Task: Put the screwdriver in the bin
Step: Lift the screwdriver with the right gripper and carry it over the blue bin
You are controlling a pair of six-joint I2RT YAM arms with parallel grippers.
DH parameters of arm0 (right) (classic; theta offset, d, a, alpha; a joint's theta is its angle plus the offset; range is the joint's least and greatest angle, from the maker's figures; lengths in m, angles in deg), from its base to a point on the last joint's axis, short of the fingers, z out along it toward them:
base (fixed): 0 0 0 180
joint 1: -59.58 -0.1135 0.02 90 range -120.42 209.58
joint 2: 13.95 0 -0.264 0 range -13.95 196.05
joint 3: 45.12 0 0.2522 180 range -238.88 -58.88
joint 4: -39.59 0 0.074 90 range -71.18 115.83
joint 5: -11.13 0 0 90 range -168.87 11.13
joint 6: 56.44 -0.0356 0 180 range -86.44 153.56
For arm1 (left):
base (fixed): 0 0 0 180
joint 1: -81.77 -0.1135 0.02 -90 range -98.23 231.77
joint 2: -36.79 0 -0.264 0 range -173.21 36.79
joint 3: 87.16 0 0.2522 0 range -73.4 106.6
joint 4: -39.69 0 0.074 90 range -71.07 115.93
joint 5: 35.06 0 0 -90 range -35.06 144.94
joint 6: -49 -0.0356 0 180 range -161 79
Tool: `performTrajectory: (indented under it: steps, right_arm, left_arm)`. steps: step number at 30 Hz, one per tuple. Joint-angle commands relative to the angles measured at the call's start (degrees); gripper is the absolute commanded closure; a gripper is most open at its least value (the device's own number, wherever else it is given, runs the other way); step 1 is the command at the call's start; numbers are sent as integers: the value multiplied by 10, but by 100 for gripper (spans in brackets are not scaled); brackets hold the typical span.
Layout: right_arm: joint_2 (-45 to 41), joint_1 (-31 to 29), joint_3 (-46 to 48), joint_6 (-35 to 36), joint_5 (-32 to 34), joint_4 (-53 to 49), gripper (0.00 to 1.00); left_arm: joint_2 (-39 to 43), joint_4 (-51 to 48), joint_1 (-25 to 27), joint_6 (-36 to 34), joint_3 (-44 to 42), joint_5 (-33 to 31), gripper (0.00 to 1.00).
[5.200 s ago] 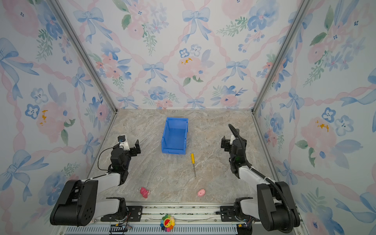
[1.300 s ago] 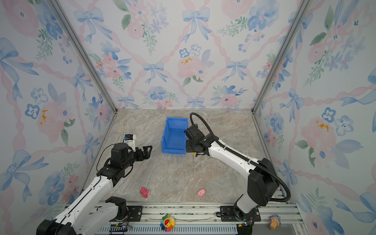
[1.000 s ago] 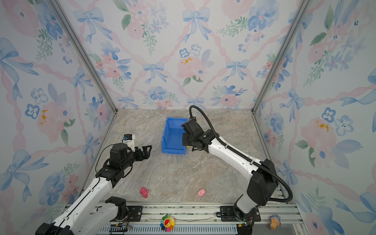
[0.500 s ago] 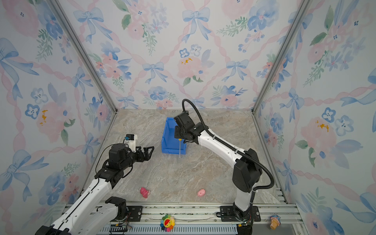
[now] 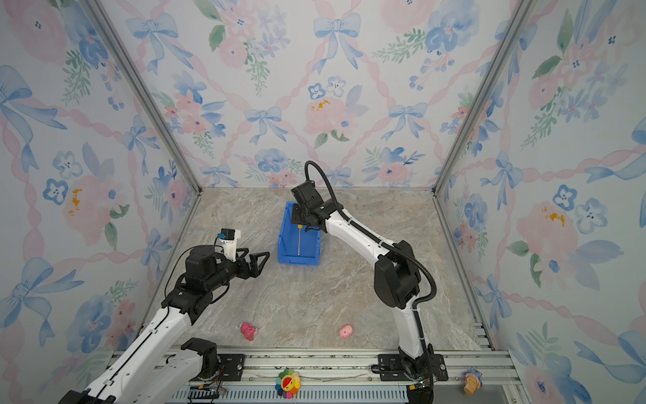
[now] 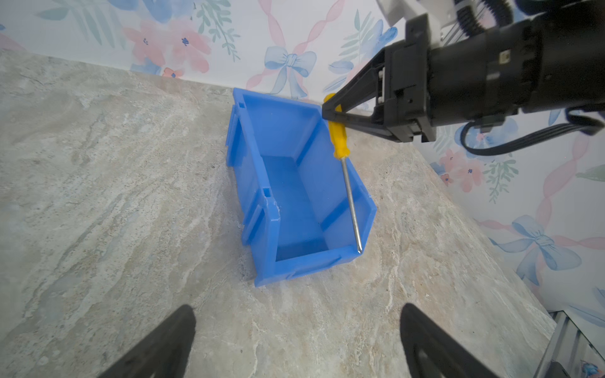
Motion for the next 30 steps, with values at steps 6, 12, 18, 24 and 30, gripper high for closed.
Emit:
performTrajectory:
  steps: [6, 12, 18, 24, 30]
  right_arm:
    - [64, 20, -50, -25, -12, -5, 100]
    - [101, 23, -78, -34, -9, -8, 100]
    - [144, 23, -129, -23, -2, -32, 100]
    - [166, 18, -145, -13, 7, -49, 100]
    - [175, 14, -136, -18, 22, -47, 100]
  left_arm:
    - [5, 19, 4, -29, 5, 1, 2]
    - [-9, 35, 5, -33, 0, 5, 2]
    - [-16, 39, 5, -38, -5, -3, 2]
    - [-19, 41, 5, -42, -7, -12, 2]
    - [-20, 42, 6, -42, -7, -16, 2]
